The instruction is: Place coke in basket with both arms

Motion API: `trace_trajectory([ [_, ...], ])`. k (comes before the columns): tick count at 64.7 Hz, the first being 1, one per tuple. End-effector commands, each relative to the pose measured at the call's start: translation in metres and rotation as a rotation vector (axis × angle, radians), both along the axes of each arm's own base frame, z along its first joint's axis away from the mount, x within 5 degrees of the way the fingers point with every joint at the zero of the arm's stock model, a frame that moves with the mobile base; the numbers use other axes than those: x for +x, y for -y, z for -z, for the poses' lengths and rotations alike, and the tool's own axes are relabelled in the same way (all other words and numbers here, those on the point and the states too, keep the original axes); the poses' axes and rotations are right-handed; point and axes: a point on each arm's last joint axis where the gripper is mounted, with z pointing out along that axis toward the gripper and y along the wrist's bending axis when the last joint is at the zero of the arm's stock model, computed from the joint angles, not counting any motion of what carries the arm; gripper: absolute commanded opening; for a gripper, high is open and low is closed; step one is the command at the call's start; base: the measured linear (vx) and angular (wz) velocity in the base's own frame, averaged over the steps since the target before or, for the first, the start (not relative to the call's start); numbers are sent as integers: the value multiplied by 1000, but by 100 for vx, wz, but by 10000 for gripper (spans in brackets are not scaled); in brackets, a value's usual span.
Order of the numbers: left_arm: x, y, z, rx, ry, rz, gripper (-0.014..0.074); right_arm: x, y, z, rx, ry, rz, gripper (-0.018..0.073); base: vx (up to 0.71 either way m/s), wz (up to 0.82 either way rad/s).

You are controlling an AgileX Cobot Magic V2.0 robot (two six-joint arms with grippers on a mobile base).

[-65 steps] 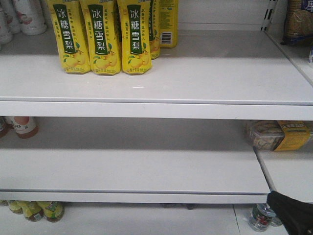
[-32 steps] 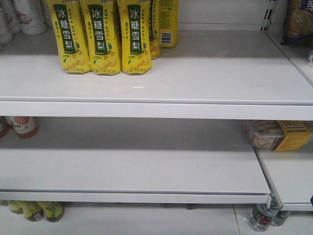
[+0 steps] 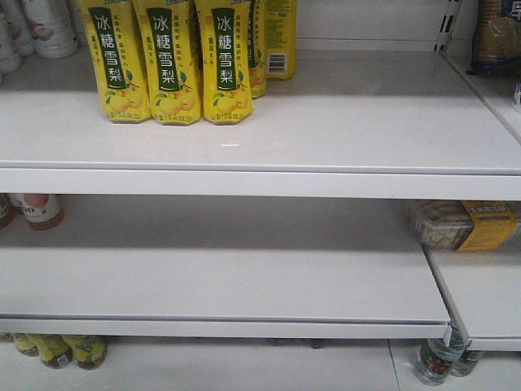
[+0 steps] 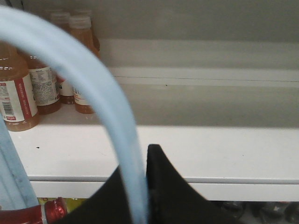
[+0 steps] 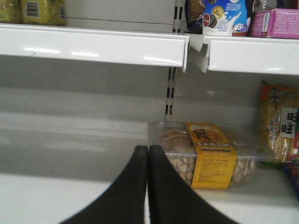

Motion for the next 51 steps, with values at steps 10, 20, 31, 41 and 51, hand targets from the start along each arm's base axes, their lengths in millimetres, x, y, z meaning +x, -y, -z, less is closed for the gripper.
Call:
trace_trajectory([
  [10, 0, -1, -16, 98, 169, -7, -6, -1, 0, -4, -2, 79, 2, -9, 0, 0],
  [20, 0, -1, -16, 98, 169, -7, -6, -1, 0, -4, -2, 79, 2, -9, 0, 0],
  [31, 0, -1, -16, 98, 169, -7, -6, -1, 0, -4, -2, 79, 2, -9, 0, 0],
  [41, 0, -1, -16, 98, 169, -7, -6, -1, 0, -4, -2, 79, 2, -9, 0, 0],
  [51, 0, -1, -16, 98, 169, -7, -6, -1, 0, -4, -2, 79, 2, -9, 0, 0],
])
